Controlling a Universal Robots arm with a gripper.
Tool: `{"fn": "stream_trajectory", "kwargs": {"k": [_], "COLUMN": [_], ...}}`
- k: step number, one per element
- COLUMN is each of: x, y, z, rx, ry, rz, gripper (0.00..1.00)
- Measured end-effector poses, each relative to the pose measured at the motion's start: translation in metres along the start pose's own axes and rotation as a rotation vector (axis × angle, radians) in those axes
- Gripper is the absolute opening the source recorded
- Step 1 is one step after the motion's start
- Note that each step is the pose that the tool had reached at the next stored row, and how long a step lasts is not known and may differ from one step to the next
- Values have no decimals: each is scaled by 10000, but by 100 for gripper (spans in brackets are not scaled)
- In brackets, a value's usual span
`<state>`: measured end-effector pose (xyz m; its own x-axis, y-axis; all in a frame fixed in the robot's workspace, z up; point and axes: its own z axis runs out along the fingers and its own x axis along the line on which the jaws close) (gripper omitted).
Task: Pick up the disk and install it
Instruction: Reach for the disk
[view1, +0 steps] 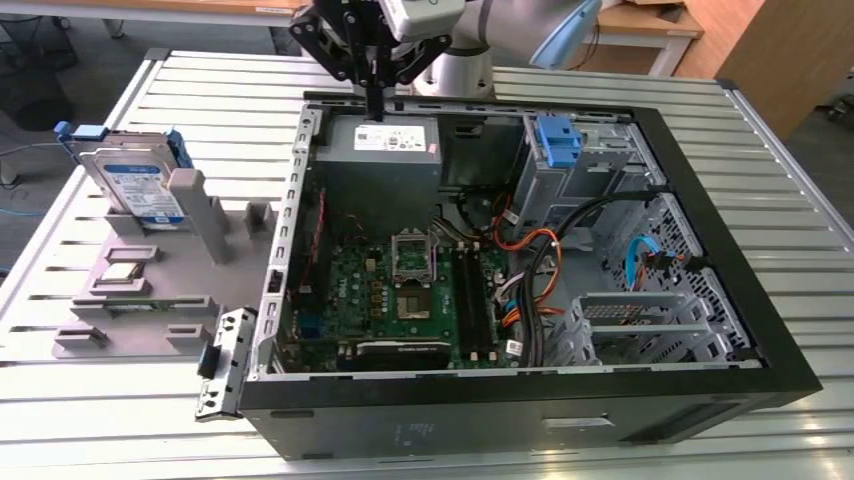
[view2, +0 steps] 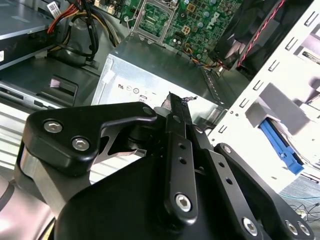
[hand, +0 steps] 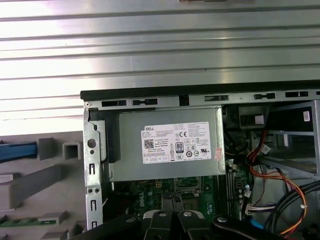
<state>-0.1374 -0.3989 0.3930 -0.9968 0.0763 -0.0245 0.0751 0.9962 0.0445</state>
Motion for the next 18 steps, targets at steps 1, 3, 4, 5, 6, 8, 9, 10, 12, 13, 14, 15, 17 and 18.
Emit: {"fn": "stream_trajectory", "kwargs": {"k": [1, 3, 4, 5, 6, 8, 9, 10, 12, 13, 14, 15, 17, 18], "x": [5, 16, 21, 26, 33, 44, 49, 54, 64, 69, 75, 80, 89, 93], "y": [0, -1, -1, -2, -2, -3, -3, -4, -5, -5, -5, -6, -7, -7], "z": [0, -1, -1, -1, -1, -1, -1, -2, -2, -2, -2, -2, -3, -3], "rx": [0, 0, 0, 0, 1, 0, 1, 1, 1, 0, 1, 0, 1, 0], "ry": [0, 0, 0, 1, 0, 0, 0, 1, 1, 0, 1, 0, 0, 0], "rz": [0, -1, -1, -1, 0, 0, 0, -1, -1, -1, -1, -1, -1, -1], "gripper": [10, 10, 10, 10, 10, 10, 10, 10, 10, 10, 10, 10, 10, 10]}}
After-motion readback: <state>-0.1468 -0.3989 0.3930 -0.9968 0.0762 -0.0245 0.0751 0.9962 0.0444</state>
